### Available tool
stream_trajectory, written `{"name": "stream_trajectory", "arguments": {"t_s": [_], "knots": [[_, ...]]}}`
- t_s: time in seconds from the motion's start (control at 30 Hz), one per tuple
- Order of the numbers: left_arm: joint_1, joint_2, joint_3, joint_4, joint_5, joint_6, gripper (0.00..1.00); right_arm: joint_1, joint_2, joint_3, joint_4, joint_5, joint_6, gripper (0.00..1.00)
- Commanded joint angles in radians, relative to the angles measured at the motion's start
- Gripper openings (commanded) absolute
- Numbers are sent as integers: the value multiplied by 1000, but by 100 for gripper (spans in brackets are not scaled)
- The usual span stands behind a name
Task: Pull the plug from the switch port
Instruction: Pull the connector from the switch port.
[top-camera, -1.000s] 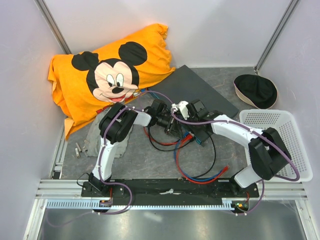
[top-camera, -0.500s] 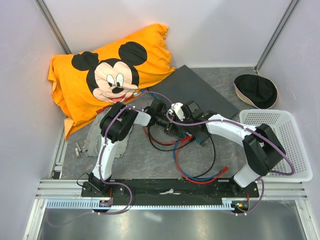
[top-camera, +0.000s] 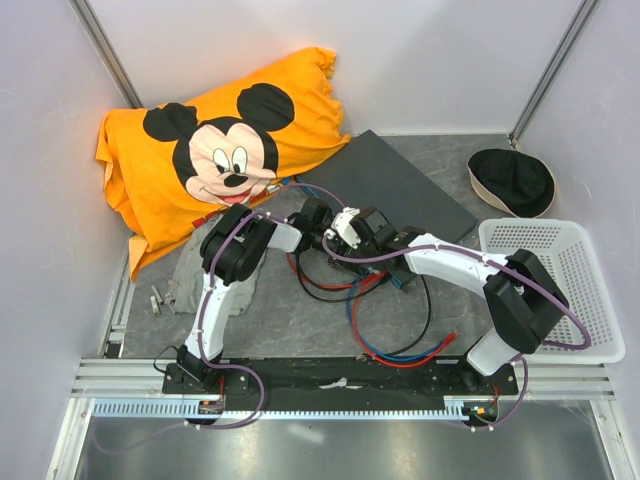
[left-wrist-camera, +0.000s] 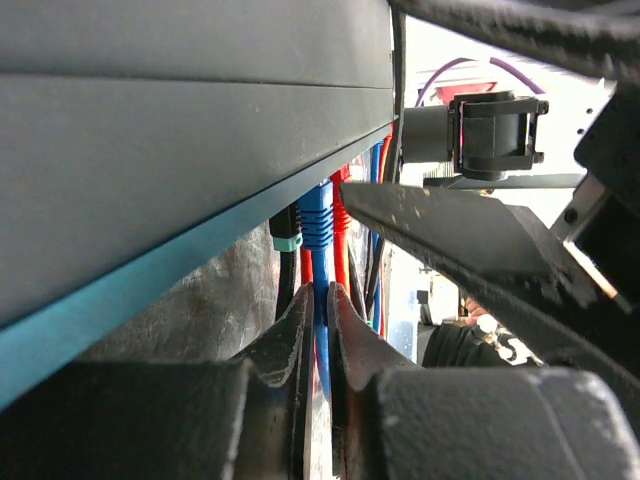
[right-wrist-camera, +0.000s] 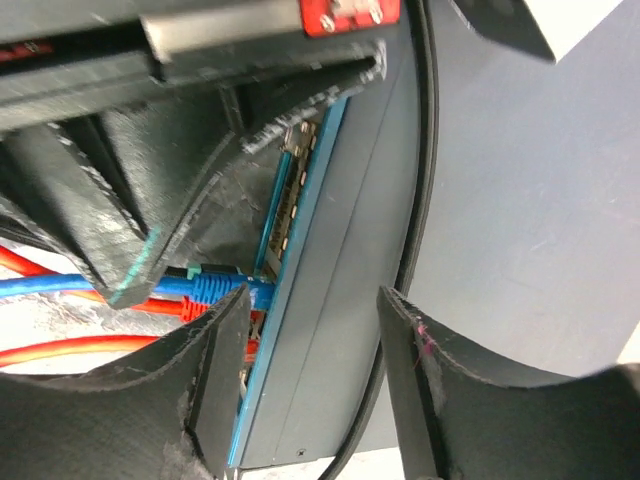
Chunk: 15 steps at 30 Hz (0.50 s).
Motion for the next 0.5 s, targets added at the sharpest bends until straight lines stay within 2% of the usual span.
{"name": "stream_trajectory", "arguments": {"t_s": [0.0, 0.13, 0.17, 0.23, 0.47], "knots": [[22, 17, 52, 73, -45, -53, 6, 19, -38, 24, 40, 76, -44, 58], [23, 30, 60, 76, -44, -68, 6, 18, -40, 19, 34, 89, -57, 46], [23, 37, 66, 79, -44, -71, 6, 18, -43, 13, 28, 87, -64, 36], [26, 43, 74, 80, -42, -82, 6, 18, -43, 13, 18, 70, -64, 30], [34, 59, 86, 82, -42, -88, 6, 21, -54, 18, -38, -43, -32, 34]]}}
